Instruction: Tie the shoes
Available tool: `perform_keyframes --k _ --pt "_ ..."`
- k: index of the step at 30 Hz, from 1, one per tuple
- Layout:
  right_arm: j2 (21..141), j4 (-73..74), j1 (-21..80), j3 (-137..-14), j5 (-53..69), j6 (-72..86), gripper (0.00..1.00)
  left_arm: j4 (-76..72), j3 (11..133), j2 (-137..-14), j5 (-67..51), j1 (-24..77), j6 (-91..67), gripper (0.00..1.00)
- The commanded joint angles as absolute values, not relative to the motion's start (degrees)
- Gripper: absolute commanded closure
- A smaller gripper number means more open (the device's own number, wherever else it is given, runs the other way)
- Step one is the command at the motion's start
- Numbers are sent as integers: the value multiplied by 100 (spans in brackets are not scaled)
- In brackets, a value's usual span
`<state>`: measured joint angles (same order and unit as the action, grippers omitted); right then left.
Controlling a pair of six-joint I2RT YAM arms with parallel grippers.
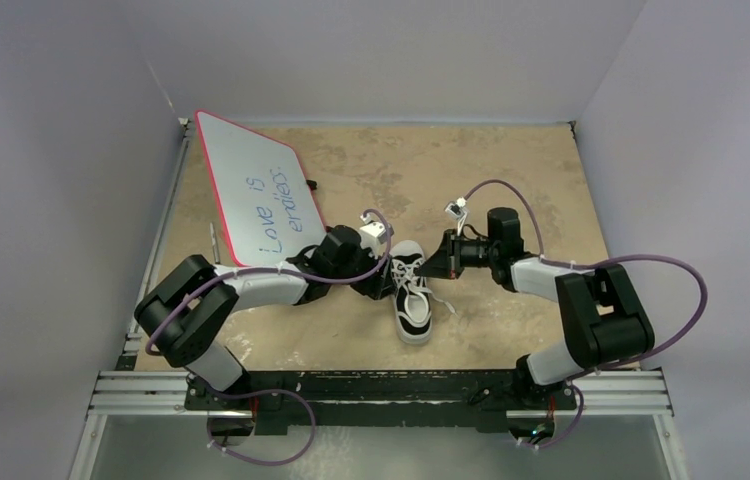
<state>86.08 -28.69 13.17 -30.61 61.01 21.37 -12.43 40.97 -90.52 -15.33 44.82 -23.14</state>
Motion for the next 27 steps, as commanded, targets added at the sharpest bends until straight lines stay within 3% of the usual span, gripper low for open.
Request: perform_keyframes --k 1,9,17,22,27 --pt "8441 -2673 1344 -3418 5933 1979 100 -1924 4096 -8999 -1977 4516 -2476 54" --pt "7832 -1582 1340 -3653 5247 1633 100 -2048 3890 -8796 -2042 4517 -2641 72" --pt "7550 -558 1345 -3777 3676 1939 100 -1958 3803 -8904 -2221 4513 -2817 95" --pt "7770 -364 1345 -3789 3620 2002 100 -1924 3670 -8853 -2310 4511 -3082 100" --pt "7726 -298 1345 -3770 3416 2201 100 -963 3840 -8801 -2072 4516 -3148 100"
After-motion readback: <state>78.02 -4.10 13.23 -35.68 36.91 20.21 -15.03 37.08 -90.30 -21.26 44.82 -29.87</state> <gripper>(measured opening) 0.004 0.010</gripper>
